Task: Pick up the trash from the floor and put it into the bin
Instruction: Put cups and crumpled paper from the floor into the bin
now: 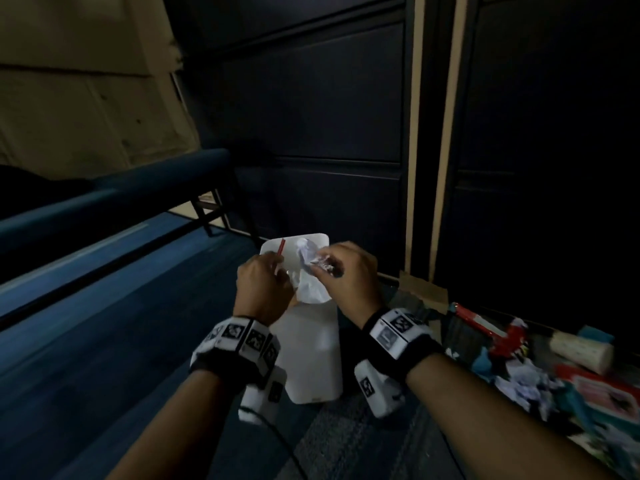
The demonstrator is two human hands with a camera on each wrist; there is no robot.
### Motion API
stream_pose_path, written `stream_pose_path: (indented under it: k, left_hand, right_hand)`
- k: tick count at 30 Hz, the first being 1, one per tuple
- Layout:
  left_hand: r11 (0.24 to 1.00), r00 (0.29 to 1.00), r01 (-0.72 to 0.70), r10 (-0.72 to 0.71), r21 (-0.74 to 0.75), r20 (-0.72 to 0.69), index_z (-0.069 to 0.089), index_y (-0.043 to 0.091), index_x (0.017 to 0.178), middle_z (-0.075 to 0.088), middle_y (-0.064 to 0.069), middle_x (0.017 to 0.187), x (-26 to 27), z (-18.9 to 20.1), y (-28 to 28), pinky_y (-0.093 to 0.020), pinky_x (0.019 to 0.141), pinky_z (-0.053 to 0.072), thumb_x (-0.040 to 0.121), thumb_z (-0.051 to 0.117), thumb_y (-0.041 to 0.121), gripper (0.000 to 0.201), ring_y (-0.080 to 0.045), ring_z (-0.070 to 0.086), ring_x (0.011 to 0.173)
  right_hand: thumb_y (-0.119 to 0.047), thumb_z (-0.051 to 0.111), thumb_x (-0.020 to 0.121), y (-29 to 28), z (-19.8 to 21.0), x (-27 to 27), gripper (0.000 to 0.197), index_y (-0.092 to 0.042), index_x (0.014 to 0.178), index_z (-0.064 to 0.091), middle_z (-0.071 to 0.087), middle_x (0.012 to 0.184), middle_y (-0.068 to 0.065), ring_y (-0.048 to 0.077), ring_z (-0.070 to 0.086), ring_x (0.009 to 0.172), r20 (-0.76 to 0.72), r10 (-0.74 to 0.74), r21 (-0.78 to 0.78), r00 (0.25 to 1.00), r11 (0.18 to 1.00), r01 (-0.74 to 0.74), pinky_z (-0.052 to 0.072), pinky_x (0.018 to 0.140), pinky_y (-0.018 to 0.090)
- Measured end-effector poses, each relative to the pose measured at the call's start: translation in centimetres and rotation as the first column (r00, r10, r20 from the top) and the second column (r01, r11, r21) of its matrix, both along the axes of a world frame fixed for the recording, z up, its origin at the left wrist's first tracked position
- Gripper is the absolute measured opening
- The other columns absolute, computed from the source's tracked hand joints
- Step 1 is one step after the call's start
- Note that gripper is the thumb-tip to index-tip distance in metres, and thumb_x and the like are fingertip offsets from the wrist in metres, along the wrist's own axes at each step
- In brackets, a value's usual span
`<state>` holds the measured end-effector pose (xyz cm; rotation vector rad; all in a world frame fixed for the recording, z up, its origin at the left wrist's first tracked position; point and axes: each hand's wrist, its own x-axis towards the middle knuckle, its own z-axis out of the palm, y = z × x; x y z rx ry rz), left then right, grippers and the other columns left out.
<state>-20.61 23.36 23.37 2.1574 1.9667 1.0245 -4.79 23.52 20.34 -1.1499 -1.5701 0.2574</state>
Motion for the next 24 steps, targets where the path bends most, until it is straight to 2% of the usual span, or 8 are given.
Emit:
stream_pose_path:
  k: [3,5,9,13,16,20,22,24]
  left_hand:
    - [0.990,0.997,0.056,-0.061,-0.126,-0.037,0.053,0.012,0.133,0.055,-0.011,0.134,0.2,0.8,1.0,-0.036,0.102,0.036,0.087,0.052,0.009,0.046,-0.033,0.053,0.118]
    - [0.990,0.993,0.103,-0.108,-0.092,-0.050,0.052,0.011,0.134,0.049,-0.009,0.142,0.7,1.5,1.0,-0.040,0.105,0.040,0.086,0.051,0.006,0.048,-0.032,0.050,0.125]
    - [0.969,0.962,0.245,-0.240,0.024,-0.128,0.063,0.007,0.122,0.061,-0.008,0.128,3.8,2.8,-0.9,-0.030,0.103,0.039,0.085,0.056,0.004,0.038,-0.026,0.056,0.119]
    - [0.906,0.889,0.423,-0.413,0.008,-0.200,0.072,0.010,0.098,0.070,-0.010,0.101,10.0,2.1,-3.2,-0.031,0.080,0.048,0.078,0.060,0.006,0.024,-0.028,0.065,0.093]
    - [0.818,0.794,0.565,-0.574,-0.106,-0.203,0.073,0.009,0.086,0.071,-0.012,0.090,15.6,-1.0,-4.6,-0.032,0.073,0.052,0.074,0.048,0.021,0.030,-0.031,0.067,0.083]
    - [0.740,0.723,0.625,-0.669,-0.248,-0.171,0.067,0.016,0.091,0.067,-0.006,0.099,22.4,-8.0,-7.0,-0.034,0.075,0.052,0.075,0.047,0.029,0.028,-0.031,0.063,0.089]
    - [0.690,0.698,0.648,-0.708,-0.323,-0.112,0.068,0.016,0.093,0.068,-0.010,0.101,25.2,-11.6,-8.9,-0.039,0.077,0.054,0.077,0.055,0.026,0.023,-0.033,0.064,0.092]
    - [0.611,0.634,0.684,-0.768,-0.399,-0.089,0.070,0.018,0.097,0.069,-0.009,0.104,27.4,-14.2,-11.2,-0.040,0.079,0.055,0.075,0.059,0.022,0.025,-0.031,0.065,0.096]
  right_hand:
    - [-0.015,0.081,0.076,1.3,-0.1,-0.4,0.055,-0.009,0.127,0.060,0.060,0.124,0.009,0.020,0.059,0.112,-0.048,0.050,-0.158,0.998,0.986,-0.057,0.053,0.094,0.035]
    - [-0.015,0.078,0.079,1.1,-0.1,0.3,0.056,-0.012,0.131,0.056,0.056,0.132,0.006,0.020,0.055,0.121,-0.056,0.041,-0.146,0.998,0.988,-0.048,0.050,0.099,0.036]
    - [-0.018,0.075,0.080,-1.2,-0.5,4.4,0.045,-0.012,0.123,0.063,0.061,0.126,0.004,0.021,0.057,0.116,0.009,-0.013,-0.120,1.000,0.993,0.014,0.048,0.100,0.037]
    - [-0.017,0.077,0.077,-5.5,-2.1,10.9,0.036,-0.012,0.111,0.068,0.065,0.114,0.001,0.016,0.062,0.104,0.024,-0.114,-0.129,0.993,0.985,0.116,0.051,0.094,0.030]
    - [-0.015,0.077,0.077,-9.7,-5.0,16.5,0.031,-0.013,0.107,0.070,0.067,0.111,0.002,0.016,0.063,0.100,0.041,-0.207,-0.190,0.977,0.959,0.211,0.049,0.089,0.024]
    - [-0.016,0.076,0.076,-16.0,-11.3,23.8,0.026,-0.016,0.101,0.071,0.068,0.106,0.000,0.015,0.062,0.097,0.092,-0.363,-0.331,0.927,0.867,0.372,0.048,0.082,0.022]
    - [-0.018,0.074,0.078,-19.8,-14.5,27.1,0.021,-0.017,0.099,0.071,0.066,0.107,-0.001,0.013,0.061,0.099,0.143,-0.433,-0.413,0.890,0.791,0.452,0.048,0.083,0.023]
    - [-0.014,0.072,0.080,-23.6,-17.4,30.0,0.019,-0.012,0.098,0.071,0.065,0.107,0.005,0.016,0.060,0.099,0.200,-0.485,-0.449,0.851,0.727,0.520,0.047,0.086,0.025]
